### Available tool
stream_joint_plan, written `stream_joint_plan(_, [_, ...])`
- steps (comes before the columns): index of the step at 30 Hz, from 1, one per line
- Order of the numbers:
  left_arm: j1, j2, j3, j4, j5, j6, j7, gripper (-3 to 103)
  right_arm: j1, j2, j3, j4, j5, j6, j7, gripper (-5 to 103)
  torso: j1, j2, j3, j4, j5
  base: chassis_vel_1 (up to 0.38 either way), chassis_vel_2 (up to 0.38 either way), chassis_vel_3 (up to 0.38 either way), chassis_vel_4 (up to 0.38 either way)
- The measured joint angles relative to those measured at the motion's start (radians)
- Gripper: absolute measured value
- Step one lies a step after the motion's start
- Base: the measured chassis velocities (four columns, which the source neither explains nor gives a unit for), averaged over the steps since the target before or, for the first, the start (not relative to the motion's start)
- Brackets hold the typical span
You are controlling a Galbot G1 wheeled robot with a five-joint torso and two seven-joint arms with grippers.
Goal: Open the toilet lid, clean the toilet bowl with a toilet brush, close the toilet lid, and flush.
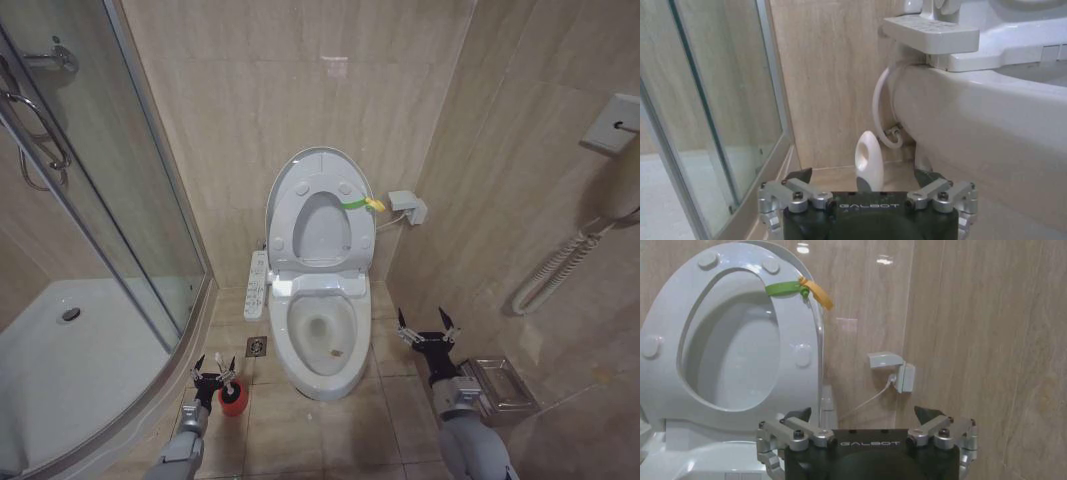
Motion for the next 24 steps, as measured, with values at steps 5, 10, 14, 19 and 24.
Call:
stream_joint_plan(5, [-0.001,0.000,0.000,0.003,0.003,0.003,0.000,100,0.000,0.000,0.000,0.000,0.000,0.000,0.000,100,0.000,0.000,0.000,0.0000,0.0000,0.000,0.000,0.000,0.000])
stream_joint_plan(10, [-0.002,0.000,-0.002,0.007,0.001,0.003,0.011,92,0.000,0.000,0.000,0.000,0.000,0.000,0.000,100,0.000,0.000,0.000,0.0000,0.0000,0.000,0.000,0.000,0.000])
stream_joint_plan(14, [-0.002,0.000,-0.004,0.009,-0.003,0.002,0.031,65,0.000,0.000,0.000,0.000,0.000,0.000,0.000,100,0.000,0.000,0.000,0.0000,0.0000,0.000,0.000,0.000,0.000])
stream_joint_plan(19, [-0.003,-0.002,-0.005,0.010,-0.006,0.004,0.043,65,0.000,0.000,0.000,0.000,0.000,0.000,0.000,100,0.000,0.000,0.000,0.0000,0.0000,0.000,0.000,0.000,0.000])
stream_joint_plan(24, [0.000,-0.004,-0.007,0.007,-0.010,0.010,0.048,38,0.000,0.000,0.000,0.000,0.000,0.000,0.000,100,0.000,0.000,0.000,0.0000,0.0000,0.000,0.000,0.000,0.000])
